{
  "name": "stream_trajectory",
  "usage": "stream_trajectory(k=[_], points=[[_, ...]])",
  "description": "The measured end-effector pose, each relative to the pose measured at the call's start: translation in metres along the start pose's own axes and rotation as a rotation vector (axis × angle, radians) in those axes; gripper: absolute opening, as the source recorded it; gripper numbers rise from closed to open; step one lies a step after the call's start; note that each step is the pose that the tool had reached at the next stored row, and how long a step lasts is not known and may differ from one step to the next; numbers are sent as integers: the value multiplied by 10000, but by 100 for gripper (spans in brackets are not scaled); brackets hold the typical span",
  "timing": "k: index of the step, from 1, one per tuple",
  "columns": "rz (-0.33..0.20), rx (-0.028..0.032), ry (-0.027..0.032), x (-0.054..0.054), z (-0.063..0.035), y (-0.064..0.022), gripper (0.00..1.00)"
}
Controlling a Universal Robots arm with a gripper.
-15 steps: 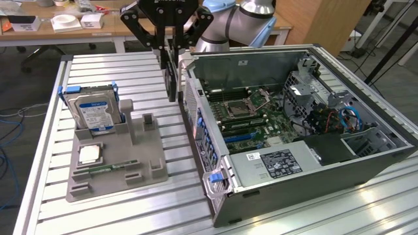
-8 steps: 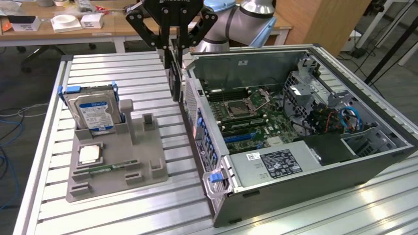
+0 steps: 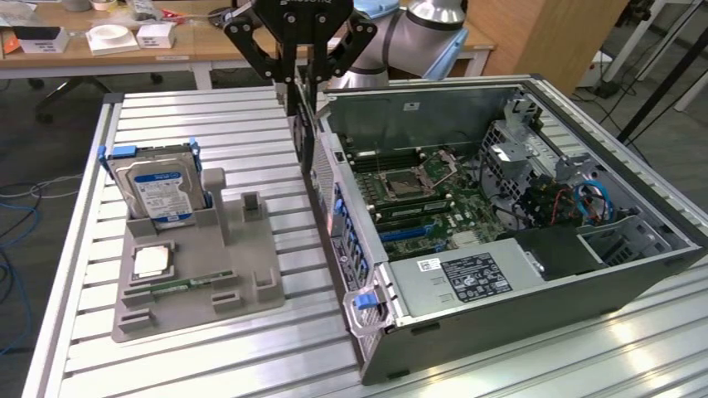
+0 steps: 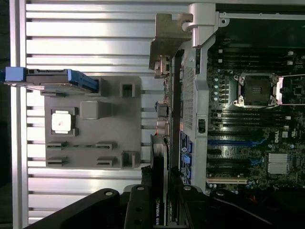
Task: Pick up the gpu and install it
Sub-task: 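Pick up the gpu and move the gpu toward the slot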
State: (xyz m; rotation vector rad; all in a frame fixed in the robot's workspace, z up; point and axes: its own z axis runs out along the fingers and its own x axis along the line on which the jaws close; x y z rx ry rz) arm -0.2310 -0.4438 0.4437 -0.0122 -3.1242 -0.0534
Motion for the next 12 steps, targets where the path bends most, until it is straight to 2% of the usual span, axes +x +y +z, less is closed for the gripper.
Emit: stream_trajectory(k=[12], points=[[0, 0, -1, -126, -2, 1, 26]])
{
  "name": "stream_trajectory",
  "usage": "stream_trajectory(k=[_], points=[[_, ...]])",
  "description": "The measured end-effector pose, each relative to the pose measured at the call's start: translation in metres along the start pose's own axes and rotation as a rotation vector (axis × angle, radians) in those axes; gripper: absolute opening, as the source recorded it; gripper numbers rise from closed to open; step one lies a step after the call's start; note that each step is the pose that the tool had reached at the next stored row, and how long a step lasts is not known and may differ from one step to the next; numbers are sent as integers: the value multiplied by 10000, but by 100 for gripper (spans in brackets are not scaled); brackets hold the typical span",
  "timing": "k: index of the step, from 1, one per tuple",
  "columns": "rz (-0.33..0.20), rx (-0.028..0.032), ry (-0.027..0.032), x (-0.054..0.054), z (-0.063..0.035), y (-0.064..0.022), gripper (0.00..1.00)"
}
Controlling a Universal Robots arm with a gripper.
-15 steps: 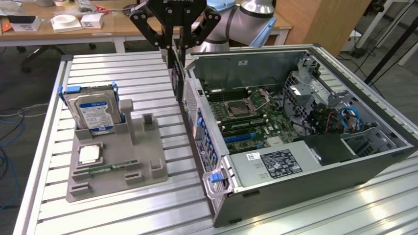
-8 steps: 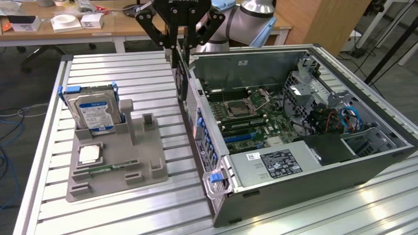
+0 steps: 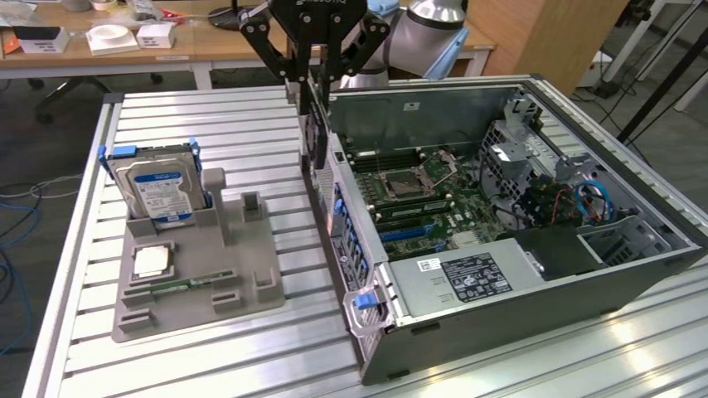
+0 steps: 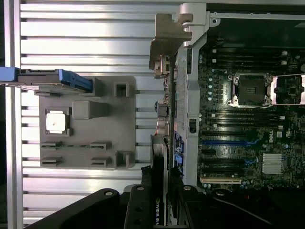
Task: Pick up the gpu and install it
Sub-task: 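Pick up the gpu and move the gpu toward the slot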
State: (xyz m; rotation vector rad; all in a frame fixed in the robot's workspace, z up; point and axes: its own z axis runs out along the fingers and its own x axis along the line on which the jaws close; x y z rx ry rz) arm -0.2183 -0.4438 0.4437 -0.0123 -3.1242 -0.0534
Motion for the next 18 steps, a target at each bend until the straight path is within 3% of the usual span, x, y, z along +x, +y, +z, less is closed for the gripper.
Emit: stream_trajectory(k=[18], points=[[0, 0, 0, -176, -3, 1, 26]])
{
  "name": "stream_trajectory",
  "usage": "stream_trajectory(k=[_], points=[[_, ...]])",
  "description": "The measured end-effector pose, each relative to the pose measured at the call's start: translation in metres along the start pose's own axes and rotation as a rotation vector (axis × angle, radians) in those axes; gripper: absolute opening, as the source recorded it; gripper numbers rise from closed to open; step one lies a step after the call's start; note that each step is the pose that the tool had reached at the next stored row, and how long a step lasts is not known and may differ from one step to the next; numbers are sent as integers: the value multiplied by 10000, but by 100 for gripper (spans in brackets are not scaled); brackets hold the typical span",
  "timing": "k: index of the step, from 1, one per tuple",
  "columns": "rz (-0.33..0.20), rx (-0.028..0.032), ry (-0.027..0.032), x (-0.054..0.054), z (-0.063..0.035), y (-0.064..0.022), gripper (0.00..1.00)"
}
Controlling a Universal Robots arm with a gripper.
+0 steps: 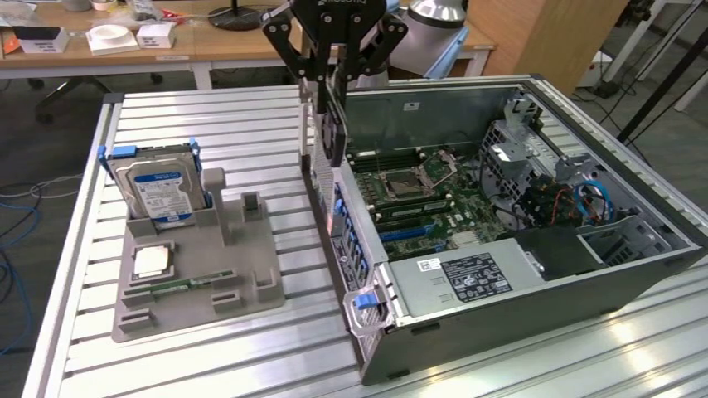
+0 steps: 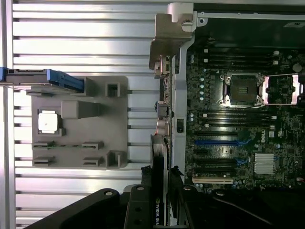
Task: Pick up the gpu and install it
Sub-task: 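Pick up the gpu and move the gpu toward the slot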
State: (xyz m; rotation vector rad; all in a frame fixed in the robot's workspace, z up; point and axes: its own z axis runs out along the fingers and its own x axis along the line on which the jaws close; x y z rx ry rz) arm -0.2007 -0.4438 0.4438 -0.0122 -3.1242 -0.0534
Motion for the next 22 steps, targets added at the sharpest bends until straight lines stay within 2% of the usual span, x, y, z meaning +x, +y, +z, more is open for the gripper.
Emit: stream_trajectory(k=[22], points=[[1, -1, -1, -213, -3, 2, 26]])
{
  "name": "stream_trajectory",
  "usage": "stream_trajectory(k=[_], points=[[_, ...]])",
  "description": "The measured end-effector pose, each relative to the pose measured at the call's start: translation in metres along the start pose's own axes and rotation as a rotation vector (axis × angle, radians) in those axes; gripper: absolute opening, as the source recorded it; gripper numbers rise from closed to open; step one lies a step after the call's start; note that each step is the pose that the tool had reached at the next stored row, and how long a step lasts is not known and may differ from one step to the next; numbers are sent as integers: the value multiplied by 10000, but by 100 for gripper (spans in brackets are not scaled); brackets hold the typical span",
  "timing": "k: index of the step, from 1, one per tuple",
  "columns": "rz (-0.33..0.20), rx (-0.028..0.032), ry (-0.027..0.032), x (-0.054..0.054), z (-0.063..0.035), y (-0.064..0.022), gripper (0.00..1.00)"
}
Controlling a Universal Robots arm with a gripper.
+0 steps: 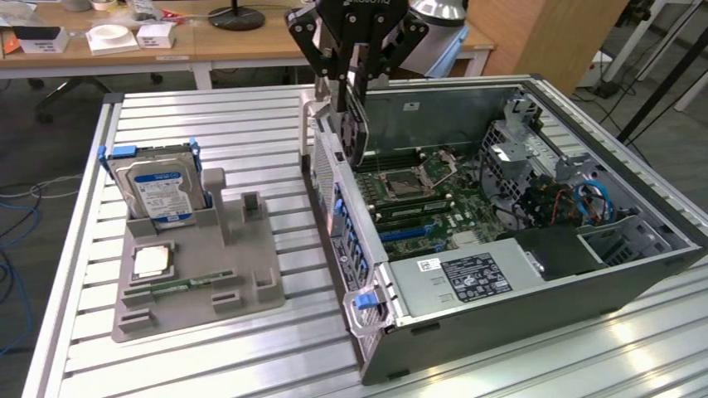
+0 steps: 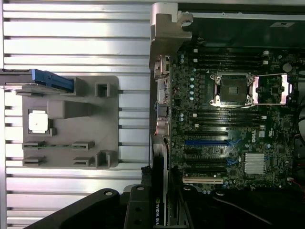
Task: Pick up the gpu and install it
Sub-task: 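Pick up the gpu and move the gpu toward the slot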
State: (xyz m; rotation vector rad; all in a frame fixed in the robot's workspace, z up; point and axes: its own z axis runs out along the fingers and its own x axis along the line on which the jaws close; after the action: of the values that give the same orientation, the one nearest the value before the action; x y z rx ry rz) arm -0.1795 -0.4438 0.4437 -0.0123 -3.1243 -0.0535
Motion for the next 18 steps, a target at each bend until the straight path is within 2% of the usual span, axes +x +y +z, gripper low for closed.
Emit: stream_trajectory(k=[18], points=[[0, 1, 1, -176, -3, 1, 26]])
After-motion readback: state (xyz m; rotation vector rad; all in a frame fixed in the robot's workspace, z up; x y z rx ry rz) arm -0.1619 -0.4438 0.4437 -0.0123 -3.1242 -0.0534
